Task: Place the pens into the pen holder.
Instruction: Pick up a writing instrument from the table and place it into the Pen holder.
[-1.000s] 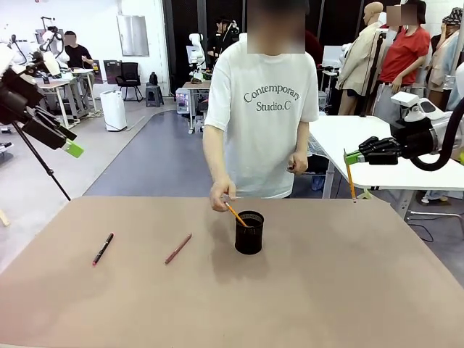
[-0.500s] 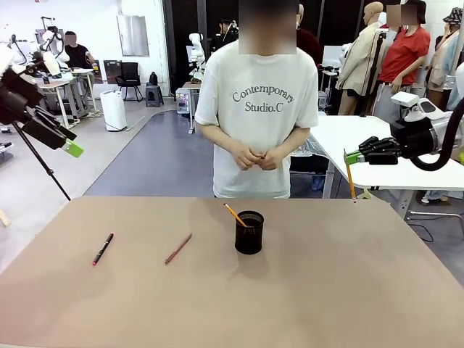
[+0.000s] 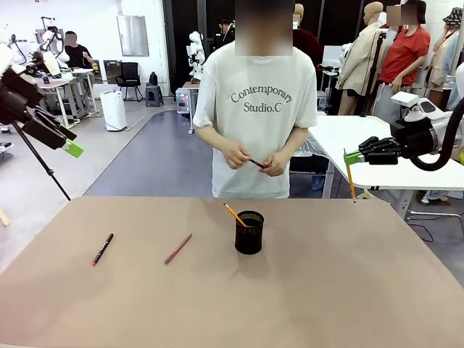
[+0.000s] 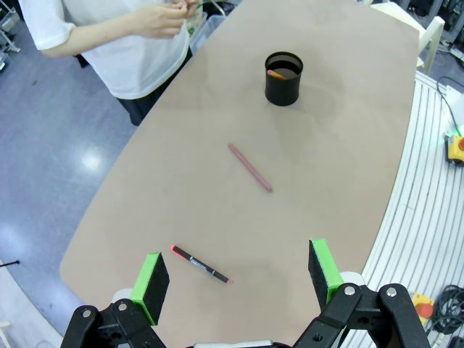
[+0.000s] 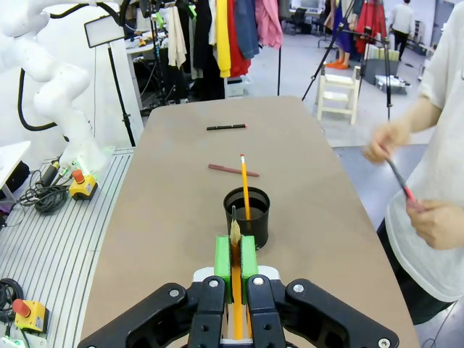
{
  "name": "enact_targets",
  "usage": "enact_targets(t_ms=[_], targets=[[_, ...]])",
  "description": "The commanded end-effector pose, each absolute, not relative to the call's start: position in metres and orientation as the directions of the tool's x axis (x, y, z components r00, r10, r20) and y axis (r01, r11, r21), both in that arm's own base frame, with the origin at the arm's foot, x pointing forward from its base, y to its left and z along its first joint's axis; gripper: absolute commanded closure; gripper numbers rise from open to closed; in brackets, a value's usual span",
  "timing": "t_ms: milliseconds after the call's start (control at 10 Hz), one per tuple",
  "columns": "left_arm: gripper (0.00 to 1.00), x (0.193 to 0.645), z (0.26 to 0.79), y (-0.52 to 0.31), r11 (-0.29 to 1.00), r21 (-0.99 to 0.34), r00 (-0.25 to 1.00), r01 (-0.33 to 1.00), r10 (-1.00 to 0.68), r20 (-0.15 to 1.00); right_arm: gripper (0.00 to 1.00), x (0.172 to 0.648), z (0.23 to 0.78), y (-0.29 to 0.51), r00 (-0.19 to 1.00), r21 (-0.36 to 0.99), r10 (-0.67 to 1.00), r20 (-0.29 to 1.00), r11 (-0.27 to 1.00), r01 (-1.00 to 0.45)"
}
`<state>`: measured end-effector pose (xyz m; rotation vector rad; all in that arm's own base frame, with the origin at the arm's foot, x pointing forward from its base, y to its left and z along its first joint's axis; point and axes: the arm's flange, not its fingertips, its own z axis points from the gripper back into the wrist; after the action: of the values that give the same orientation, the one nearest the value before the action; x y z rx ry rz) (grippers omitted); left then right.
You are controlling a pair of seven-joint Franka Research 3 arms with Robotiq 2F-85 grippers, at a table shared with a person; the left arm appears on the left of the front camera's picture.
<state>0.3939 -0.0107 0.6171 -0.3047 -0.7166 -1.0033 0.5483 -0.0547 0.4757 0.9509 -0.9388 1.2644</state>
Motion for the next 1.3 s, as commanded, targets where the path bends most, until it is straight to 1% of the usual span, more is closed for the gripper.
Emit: enact_targets(t_ms=[0,700,1200], targets=[[0.00,0.3941,0.6178,-0.0102,0.518,0.083,0.333,0.852,-0.657,0.676,1.00,0.5475,0.4779,-0.0538,0.073,0.056,0.334,0.940,0.059,-0.997],[0.00,0.3941,0.6178,-0.0102,0.518,0.083,0.333,0.852,-0.657,0.676,1.00,0.5475,0.4779,-0.0538,0.073,0.056,0.334,0.940,0.059,-0.997],[0.00,0.3941,0.6178,-0.0102,0.518,0.083,0.333,0.852,-0.657,0.676,1.00,0.5446,0.4769,-0.0594,0.063,0.034,0.313,0.948,0.098,-0.995]])
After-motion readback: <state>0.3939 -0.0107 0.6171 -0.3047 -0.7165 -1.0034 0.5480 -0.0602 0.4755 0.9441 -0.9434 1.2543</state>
